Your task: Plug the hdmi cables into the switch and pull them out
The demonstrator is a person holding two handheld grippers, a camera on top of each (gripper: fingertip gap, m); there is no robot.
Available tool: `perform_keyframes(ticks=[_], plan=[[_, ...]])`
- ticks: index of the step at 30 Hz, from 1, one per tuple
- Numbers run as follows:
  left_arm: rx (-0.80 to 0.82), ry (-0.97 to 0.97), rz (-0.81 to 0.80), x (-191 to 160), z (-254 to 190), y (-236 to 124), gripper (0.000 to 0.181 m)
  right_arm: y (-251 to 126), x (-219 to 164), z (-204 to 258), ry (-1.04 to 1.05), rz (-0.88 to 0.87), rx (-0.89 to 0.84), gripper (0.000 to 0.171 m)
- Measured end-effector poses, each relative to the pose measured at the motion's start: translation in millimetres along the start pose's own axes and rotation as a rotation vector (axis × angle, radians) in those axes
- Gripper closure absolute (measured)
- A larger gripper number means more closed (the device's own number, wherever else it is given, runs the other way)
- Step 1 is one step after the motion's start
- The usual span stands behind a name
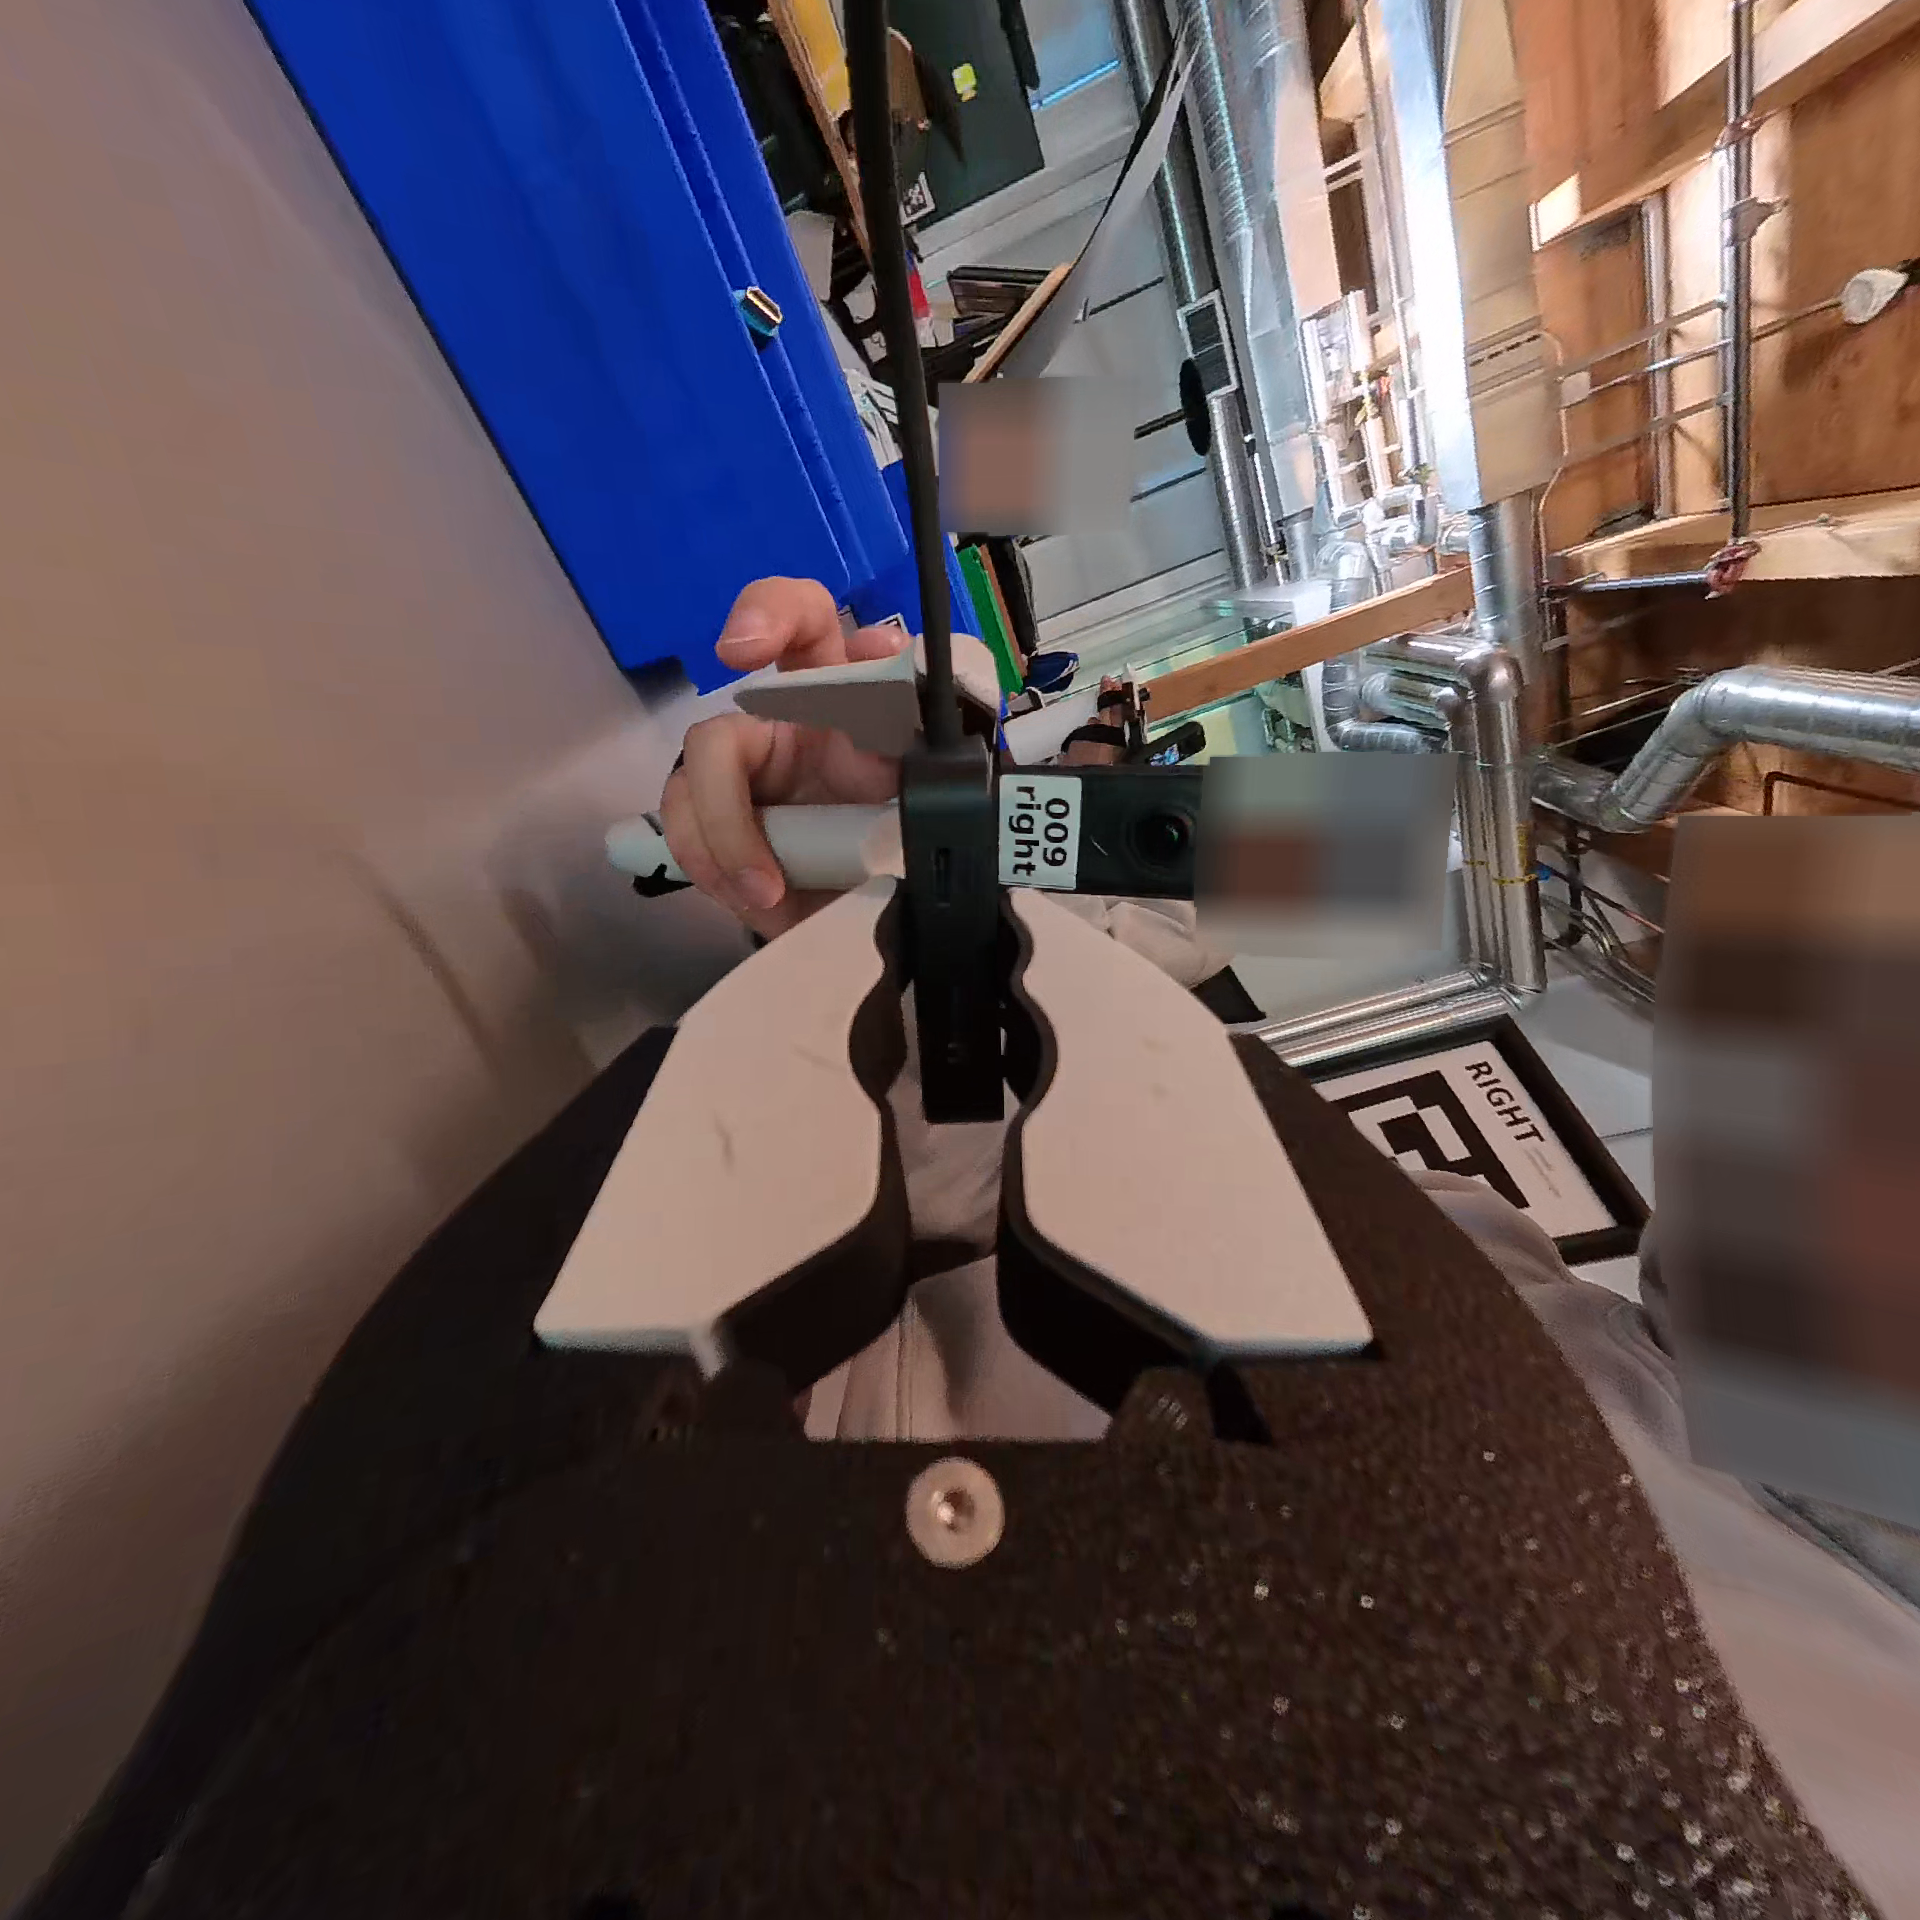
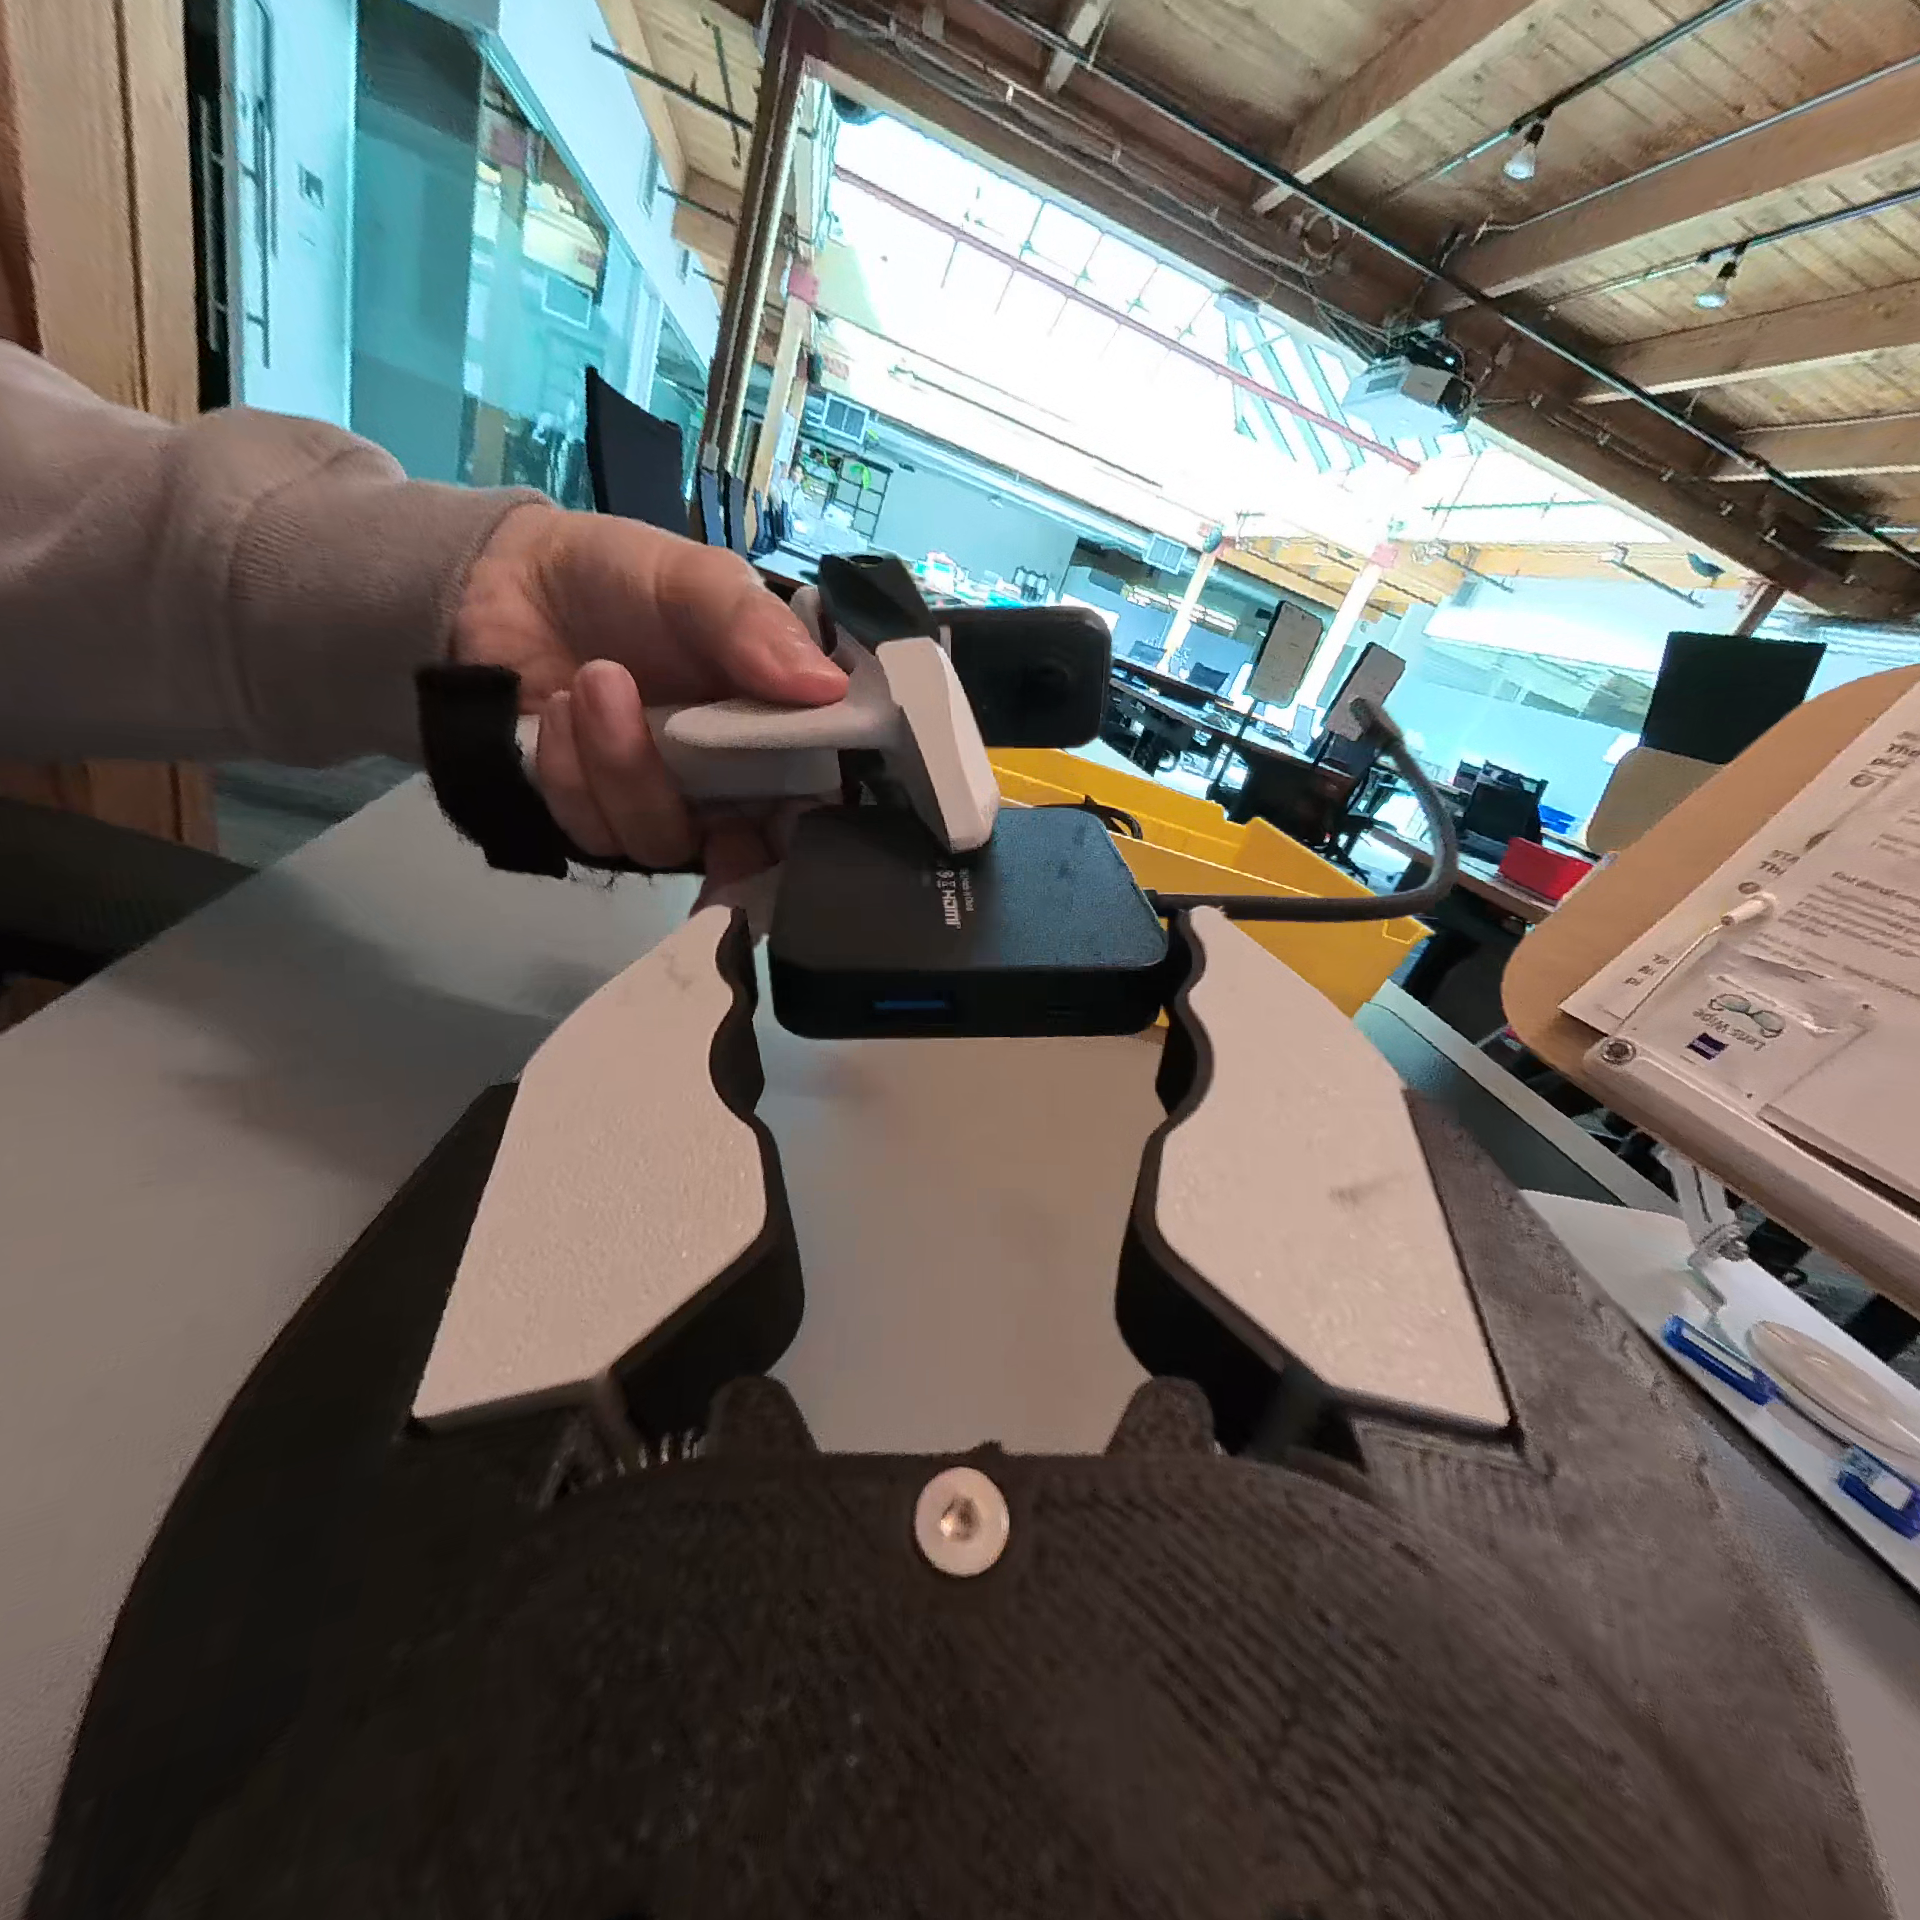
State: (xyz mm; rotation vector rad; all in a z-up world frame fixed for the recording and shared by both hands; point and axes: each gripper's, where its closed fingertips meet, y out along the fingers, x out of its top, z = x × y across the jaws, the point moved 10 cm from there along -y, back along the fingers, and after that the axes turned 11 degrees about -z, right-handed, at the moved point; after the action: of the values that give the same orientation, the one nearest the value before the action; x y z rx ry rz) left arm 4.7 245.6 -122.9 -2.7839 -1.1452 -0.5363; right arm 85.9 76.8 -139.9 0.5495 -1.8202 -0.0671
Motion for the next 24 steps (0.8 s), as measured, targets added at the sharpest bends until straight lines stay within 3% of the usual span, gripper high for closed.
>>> perform_keyframes(ticks=[1, 24], plan=[[0.007, 0.004, 0.005, -0.3, -0.4, 0.2, 0.168, 0.2, 0.1, 0.4, -0.011, 0.008, -0.003, 0.096], [0.229, 0.246, 0.098, 4.3, -11.4, 3.3, 0.168, 7.4, -12.7, 4.0, -0.016, 0.171, -0.025, 0.096]])
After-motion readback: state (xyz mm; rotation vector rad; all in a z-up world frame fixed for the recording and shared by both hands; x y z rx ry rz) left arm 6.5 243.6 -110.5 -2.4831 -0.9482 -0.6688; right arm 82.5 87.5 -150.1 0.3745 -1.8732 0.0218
